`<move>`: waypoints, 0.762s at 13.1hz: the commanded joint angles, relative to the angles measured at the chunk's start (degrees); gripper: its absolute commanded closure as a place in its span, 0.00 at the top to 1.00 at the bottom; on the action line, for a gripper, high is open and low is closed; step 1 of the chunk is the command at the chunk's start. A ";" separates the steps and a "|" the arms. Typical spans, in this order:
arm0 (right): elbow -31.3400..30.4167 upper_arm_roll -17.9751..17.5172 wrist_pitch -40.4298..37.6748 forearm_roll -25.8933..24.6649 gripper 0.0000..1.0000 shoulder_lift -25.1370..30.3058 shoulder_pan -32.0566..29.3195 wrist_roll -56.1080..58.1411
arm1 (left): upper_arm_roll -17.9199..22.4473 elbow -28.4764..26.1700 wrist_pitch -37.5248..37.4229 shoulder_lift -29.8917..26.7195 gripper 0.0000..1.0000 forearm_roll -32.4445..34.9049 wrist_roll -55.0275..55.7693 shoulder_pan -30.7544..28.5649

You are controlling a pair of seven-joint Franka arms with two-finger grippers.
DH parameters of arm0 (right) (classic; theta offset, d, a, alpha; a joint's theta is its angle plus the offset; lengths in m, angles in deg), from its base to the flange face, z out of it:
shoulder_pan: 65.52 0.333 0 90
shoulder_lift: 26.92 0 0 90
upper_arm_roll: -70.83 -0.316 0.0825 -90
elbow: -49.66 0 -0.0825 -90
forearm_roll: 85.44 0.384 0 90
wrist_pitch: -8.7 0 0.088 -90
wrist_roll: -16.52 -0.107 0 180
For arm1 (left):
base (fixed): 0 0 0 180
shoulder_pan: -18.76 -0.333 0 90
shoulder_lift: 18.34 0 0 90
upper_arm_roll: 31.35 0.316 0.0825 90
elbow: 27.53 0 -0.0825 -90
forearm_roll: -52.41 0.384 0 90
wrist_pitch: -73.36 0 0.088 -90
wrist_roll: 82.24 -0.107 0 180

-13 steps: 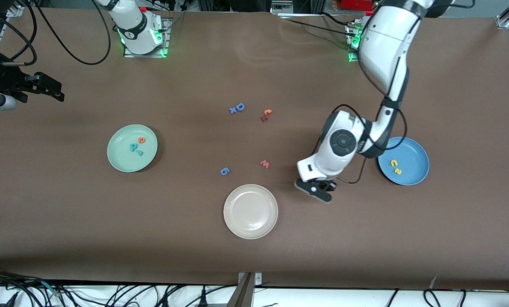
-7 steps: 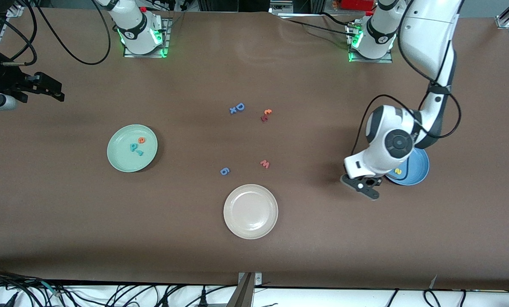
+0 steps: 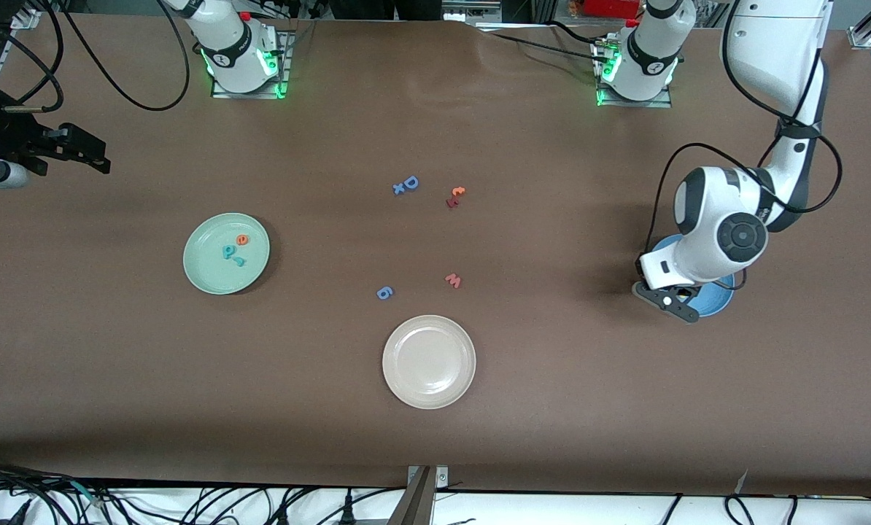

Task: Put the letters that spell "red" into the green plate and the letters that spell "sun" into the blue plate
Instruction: 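Lower the green letter onto the blue plate and open the left gripper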

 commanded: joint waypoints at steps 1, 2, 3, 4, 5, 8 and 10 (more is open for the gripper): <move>-0.04 -0.09 -0.24 0.57 1.00 0.36 -0.18 0.71 | 1.66 -2.93 -0.38 -2.60 0.13 -2.17 -5.58 -1.32; -0.04 -0.09 -0.24 0.57 1.00 0.36 -0.18 0.71 | 2.53 -3.36 -0.56 -2.69 0.13 -2.17 -6.72 -1.50; -0.04 -0.09 -0.24 0.57 1.00 0.36 -0.18 0.71 | 2.89 -3.63 -0.47 -2.60 0.15 -2.17 -7.69 -1.85; -0.04 -0.09 -0.24 0.57 1.00 0.36 -0.18 0.71 | 2.89 -3.98 -0.47 -2.60 0.25 -2.17 -7.87 -2.37; -0.04 -0.09 -0.24 0.57 1.00 0.36 -0.18 0.62 | 2.89 -4.07 -0.47 -2.51 0.34 -2.17 -7.79 -2.46; -0.04 -0.09 -0.24 0.57 1.00 0.36 -0.18 0.62 | 2.81 -4.34 -0.47 -2.60 0.99 -2.52 -6.47 -2.47; -0.04 -0.09 -0.33 0.57 1.00 0.36 -0.18 0.71 | 2.89 -3.20 -1.69 -4.52 1.00 -2.96 -5.68 -2.47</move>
